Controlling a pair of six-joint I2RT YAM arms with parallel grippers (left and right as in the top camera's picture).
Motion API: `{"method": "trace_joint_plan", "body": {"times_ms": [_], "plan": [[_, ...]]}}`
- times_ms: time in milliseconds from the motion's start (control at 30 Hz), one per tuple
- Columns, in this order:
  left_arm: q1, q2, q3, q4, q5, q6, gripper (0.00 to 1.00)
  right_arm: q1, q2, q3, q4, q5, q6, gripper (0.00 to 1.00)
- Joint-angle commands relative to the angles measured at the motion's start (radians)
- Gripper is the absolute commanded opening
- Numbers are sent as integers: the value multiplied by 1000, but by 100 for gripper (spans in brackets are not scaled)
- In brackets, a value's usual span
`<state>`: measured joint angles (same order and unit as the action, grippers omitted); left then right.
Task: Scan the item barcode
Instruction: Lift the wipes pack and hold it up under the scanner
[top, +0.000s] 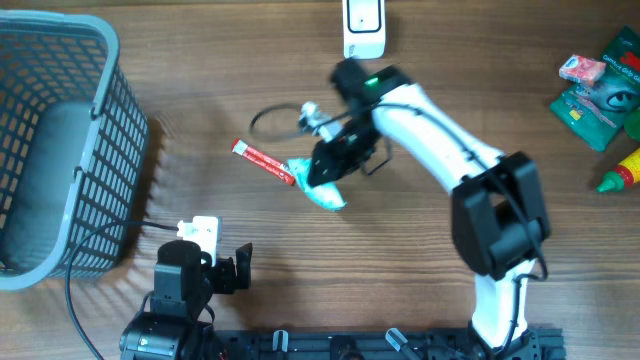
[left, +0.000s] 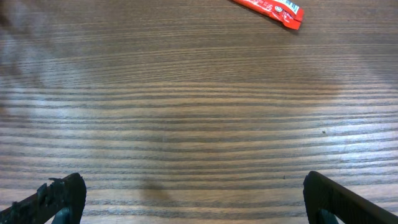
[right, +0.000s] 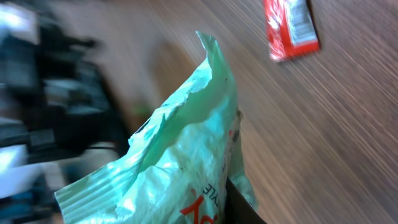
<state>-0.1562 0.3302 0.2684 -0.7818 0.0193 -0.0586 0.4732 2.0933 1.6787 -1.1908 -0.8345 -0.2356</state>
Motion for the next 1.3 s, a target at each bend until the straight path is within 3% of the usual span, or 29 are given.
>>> {"method": "trace_joint_plan", "body": {"times_ms": [0,133,300,533,733,900,1067,1267], "plan": [[-5,-1,-1,3,-10,-2,100,-96,11,-36,2,-404,-90,4],[-5,-1,-1,3,-10,-2,100,-148,11,-50,18,-560,62,4],[-5,-1,-1,3,-10,-2,100,-169,11,-50,56,-789,63,4],[-5,-1,-1,3,-10,-2,100,-169,11,-50,61,-789,103,4],[-5,-1,-1,3,-10,-2,100,-169,10,-50,57,-789,56,4],[-5,-1,-1,3,-10,-2,100,-172,9,-50,-84,-789,14,4],[-5,-1,-1,3,-10,-2,100,-172,8,-50,-424,-786,-302,4],[-5,-1,-1,3,-10,-2,100,-171,-57,-77,-421,-702,-284,4]]}}
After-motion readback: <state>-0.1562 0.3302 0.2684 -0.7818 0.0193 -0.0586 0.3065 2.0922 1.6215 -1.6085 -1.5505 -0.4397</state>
